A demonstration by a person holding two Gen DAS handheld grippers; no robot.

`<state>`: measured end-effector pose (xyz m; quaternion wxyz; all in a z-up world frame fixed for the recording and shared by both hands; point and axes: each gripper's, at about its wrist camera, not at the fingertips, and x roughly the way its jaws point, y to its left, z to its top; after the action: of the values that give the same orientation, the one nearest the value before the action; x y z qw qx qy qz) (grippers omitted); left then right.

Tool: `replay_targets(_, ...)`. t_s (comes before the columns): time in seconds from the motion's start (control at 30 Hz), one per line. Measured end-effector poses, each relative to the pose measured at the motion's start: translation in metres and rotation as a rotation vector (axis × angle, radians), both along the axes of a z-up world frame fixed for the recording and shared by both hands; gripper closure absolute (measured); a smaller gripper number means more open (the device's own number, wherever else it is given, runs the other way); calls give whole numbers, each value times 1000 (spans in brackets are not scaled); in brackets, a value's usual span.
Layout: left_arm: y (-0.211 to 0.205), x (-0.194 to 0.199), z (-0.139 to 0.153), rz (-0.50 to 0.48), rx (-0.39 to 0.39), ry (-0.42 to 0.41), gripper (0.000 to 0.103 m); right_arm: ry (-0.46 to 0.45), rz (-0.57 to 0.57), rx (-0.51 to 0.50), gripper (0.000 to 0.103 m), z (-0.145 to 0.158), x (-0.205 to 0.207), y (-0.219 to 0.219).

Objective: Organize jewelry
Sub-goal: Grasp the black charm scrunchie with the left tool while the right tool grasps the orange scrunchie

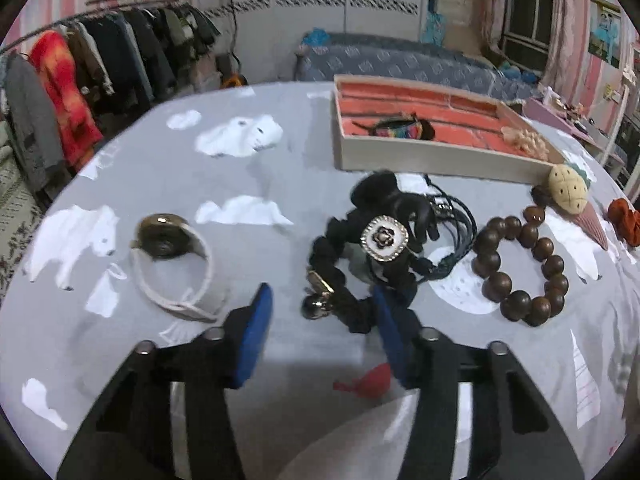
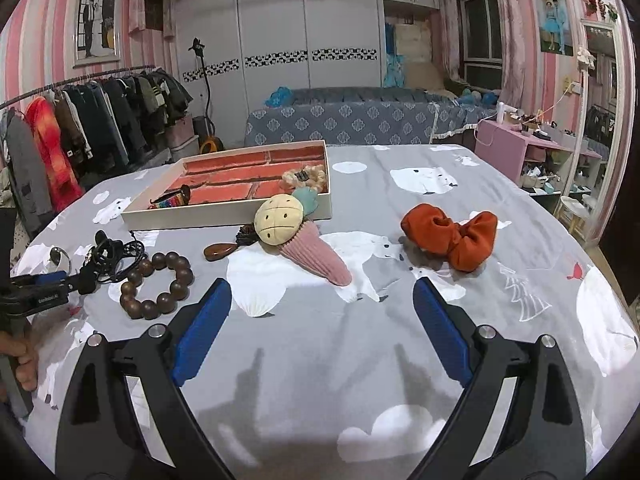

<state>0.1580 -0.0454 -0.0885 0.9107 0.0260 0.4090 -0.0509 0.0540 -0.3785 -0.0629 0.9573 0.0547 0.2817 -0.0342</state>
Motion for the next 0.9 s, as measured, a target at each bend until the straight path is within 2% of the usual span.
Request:
replay_targets(0.17, -3, 13, -4, -17, -7, 24, 73, 9, -5, -14, 13, 0, 11, 0)
replay_targets(0.27, 0, 23, -4, -7, -9, 27, 79, 18, -65, -37, 13, -1, 20, -15)
replay_targets(0.47, 10, 38, -3, 15, -24, 14, 83, 80, -211, -86, 13, -10, 44, -64)
replay_targets(0.63, 15, 49, -1, 24, -32, 2, 84, 164, -252, -99, 18, -22, 72, -97)
replay_targets(0.73, 15, 51, -1, 20, -38, 4, 84, 212, -258, -81, 37, -30, 88, -111)
replay_targets(0.8, 15, 50, 0, 22, -43, 2, 84, 238, -258, -54, 62, -36, 93, -116)
replay_targets(0.9, 17, 48, 2, 26, -53, -7, 84, 247, -238, -35, 76, -37, 94, -116)
